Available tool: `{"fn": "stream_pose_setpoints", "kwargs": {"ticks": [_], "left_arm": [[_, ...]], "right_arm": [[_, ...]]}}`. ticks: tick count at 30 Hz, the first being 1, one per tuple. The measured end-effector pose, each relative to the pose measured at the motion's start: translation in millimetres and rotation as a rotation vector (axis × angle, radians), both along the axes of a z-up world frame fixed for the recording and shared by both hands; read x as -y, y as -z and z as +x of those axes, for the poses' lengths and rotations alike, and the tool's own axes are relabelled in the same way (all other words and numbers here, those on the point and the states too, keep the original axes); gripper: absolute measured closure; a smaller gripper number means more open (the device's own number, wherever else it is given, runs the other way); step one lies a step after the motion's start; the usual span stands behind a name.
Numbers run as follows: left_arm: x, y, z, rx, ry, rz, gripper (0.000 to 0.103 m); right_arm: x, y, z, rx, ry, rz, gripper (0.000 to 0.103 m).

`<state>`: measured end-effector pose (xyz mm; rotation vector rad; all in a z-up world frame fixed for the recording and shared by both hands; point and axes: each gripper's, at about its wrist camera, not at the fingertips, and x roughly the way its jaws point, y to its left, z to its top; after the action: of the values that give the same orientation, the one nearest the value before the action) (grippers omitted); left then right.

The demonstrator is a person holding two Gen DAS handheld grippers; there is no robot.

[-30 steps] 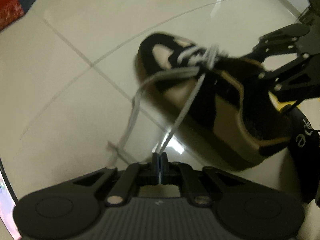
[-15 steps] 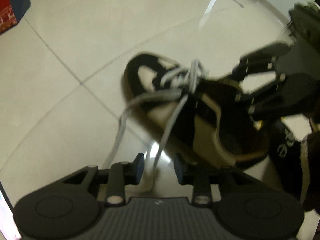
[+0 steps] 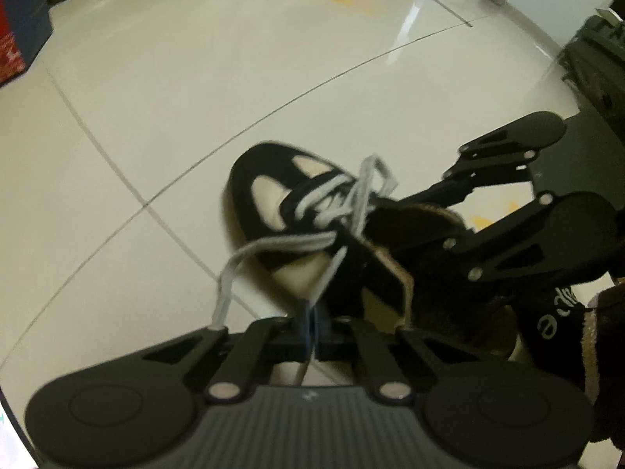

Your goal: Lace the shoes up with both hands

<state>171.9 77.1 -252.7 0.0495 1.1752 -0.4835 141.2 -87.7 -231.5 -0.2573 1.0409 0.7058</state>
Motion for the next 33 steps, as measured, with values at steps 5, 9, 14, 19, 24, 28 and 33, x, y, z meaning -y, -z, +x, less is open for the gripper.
{"fn": "stream_pose_setpoints", "kwargs": {"ticks": [5, 9, 14, 19, 24, 28, 33], "left_arm": [[-15.9, 14.5, -10.0, -0.066, -0.058, 0.006, 0.101], [-27.2, 31.3, -18.6, -0.117, -0.091, 0.057, 0.101], [-36.4, 35.8, -26.3, -0.156, -0.09, 0.042, 0.099], [-27.6, 27.1, -27.7, -0.121, -0.032, 0.022, 0.059], [-22.5, 13.3, -17.8, -0.063, -0.035, -0.021, 0.059], [-15.2, 2.7, -7.0, -0.015, -0.027, -0.067, 0.061], [3.2, -2.6, 2.1, 0.015, 0.035, -0.061, 0.083]], "right_arm": [[1.1, 0.8, 0.5, -0.003, 0.005, 0.004, 0.066], [1.4, 0.9, 1.2, -0.002, 0.003, 0.005, 0.066], [1.4, 0.6, 1.5, -0.001, 0.002, 0.003, 0.066], [-0.8, 0.7, 1.9, 0.0, 0.0, -0.003, 0.066], [-2.1, 0.7, 2.5, 0.0, 0.0, -0.006, 0.066], [-3.1, 0.7, 2.2, 0.001, 0.0, -0.009, 0.065], [-2.9, 1.5, 2.2, 0.003, 0.003, -0.009, 0.065]]}}
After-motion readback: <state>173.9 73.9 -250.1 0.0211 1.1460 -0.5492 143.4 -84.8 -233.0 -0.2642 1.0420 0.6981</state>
